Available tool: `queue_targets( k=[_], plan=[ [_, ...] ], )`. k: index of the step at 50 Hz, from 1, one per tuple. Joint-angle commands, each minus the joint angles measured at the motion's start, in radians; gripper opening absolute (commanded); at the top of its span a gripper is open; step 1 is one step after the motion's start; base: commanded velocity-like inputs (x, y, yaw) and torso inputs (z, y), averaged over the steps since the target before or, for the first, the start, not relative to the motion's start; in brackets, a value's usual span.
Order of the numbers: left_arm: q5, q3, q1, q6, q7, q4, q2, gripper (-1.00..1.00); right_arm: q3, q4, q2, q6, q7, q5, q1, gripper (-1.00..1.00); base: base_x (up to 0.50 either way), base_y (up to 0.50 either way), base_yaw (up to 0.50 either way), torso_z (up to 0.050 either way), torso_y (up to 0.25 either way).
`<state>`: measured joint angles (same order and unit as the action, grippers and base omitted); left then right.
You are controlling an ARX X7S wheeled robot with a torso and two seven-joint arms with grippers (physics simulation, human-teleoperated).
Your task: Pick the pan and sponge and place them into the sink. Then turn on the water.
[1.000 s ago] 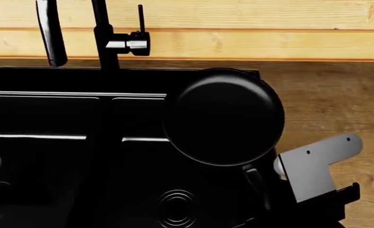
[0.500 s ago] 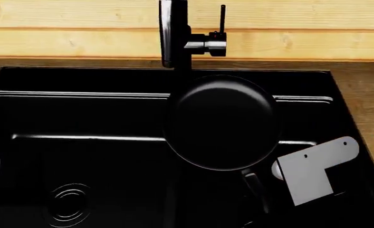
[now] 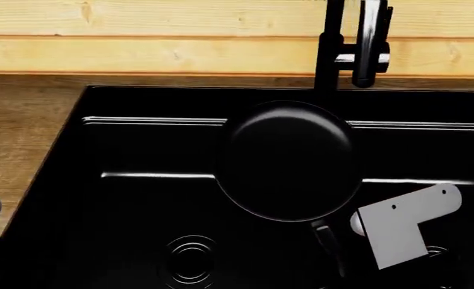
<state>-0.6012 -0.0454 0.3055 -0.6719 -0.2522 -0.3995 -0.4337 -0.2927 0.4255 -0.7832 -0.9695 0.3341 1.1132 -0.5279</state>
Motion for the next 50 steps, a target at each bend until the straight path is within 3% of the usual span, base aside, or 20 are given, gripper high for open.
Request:
queue_targets(
  k=[1,23,38,50],
  plan=[
    [-0.001,-0.004,0.0,0.001,-0.003,0.001,0.001,1.0,0.034,0.014,-0.002,0.021,0.009,-0.034,-0.006,-1.0,0.0,0.5,0.0,0.0,0.0],
    [-0.007,-0.008,-0.002,0.007,-0.003,0.003,-0.002,1.0,0.024,-0.001,0.003,0.05,-0.003,-0.064,-0.002,-1.0,0.13,0.39,0.0,0.0,0.002],
    [-0.002,-0.019,-0.001,0.014,-0.007,0.009,0.003,1.0,0.001,-0.019,0.011,0.048,-0.024,-0.068,-0.002,-1.0,0.05,0.0,0.0,0.001,0.002],
    [-0.004,-0.02,0.0,0.013,-0.016,0.004,0.003,1.0,-0.134,-0.169,0.062,0.065,-0.165,-0.18,-0.075,-1.0,0.0,0.0,0.0,0.0,0.001]
  ],
)
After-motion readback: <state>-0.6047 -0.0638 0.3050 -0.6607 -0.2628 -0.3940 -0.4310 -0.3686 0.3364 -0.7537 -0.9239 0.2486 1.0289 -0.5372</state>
